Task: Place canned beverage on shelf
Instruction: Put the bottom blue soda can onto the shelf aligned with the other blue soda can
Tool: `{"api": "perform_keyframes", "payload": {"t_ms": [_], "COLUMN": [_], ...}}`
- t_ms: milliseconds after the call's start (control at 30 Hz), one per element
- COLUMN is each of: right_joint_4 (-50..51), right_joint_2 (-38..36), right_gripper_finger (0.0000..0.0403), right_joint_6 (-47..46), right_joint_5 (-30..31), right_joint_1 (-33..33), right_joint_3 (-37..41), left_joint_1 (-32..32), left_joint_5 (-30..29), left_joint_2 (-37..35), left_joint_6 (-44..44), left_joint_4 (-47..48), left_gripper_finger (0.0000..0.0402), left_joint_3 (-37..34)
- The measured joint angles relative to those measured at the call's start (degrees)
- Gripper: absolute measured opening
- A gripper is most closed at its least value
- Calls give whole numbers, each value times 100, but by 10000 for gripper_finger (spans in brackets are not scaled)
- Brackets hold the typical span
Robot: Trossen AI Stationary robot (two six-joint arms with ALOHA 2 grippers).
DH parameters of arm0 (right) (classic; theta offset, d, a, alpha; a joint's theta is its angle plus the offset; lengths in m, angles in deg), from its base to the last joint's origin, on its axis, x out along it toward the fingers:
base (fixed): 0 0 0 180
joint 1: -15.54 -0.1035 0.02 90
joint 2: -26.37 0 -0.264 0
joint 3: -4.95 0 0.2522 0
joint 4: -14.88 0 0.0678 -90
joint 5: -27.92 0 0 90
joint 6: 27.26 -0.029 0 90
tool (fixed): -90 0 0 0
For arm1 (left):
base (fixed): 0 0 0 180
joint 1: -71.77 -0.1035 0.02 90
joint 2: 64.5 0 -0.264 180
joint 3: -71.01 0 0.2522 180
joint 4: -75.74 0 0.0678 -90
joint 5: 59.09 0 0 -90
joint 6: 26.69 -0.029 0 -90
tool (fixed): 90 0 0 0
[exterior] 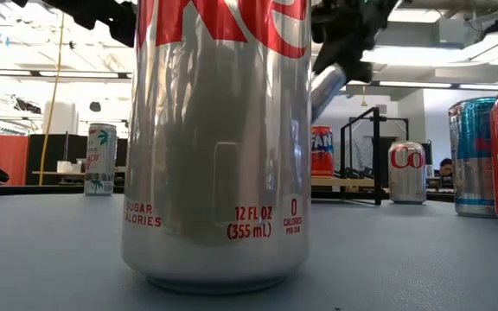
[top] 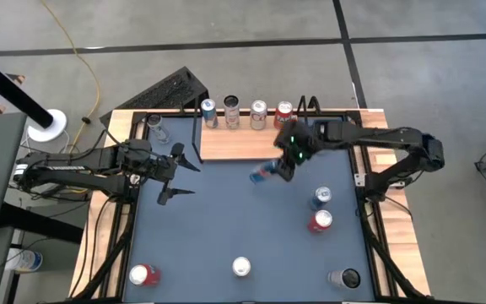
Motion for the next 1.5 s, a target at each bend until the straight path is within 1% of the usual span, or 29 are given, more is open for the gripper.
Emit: {"api": "perform_keyframes", "payload": {"t_ms": [100,167,267,367,500,633,800,900,933,1000,1100,1267,1367,1500], "right_joint_4": [-244,-296,-328,-156,673,1639,2873,3696,3845,3832,3937,3883,3809,3698], "right_joint_2": [0,52,293,715,1598,2639,3789,4403,4539,4522,4555,4582,4562,4506], "right_gripper_finger": [201,201,201,202,203,204,204,205,205,205,205,207,220,249], "right_joint_6": [863,1409,2091,2723,3527,4213,4630,4778,4811,4983,5038,4972,4984,4980], "right_joint_5": [46,210,325,370,458,581,862,918,952,1101,1288,1297,1297,1291], "right_joint_1": [419,615,810,866,878,976,1122,1184,1206,1244,1257,1268,1232,1195], "right_joint_3": [-13,-101,-383,-896,-2049,-3508,-5296,-6166,-6277,-6051,-5984,-5984,-5974,-5962], "left_joint_1": [0,0,0,0,0,0,0,0,0,0,-8,-90,-164,-241], "left_joint_5": [-272,-440,-673,-863,-1058,-1107,-1196,-1243,-1253,-1267,-1359,-1424,-1421,-1365], "left_joint_2": [-1,-2,0,-2,-2,-2,-2,-2,-2,-2,-2,-2,-2,-2], "left_joint_6": [120,204,345,433,588,738,804,800,777,703,542,314,274,201], "left_joint_4": [4,9,9,3,2,20,54,52,52,52,43,22,22,22], "left_gripper_finger": [318,318,318,318,318,318,318,318,318,318,318,318,318,318], "left_joint_3": [0,0,0,0,2,2,2,2,2,2,2,2,2,2]}}
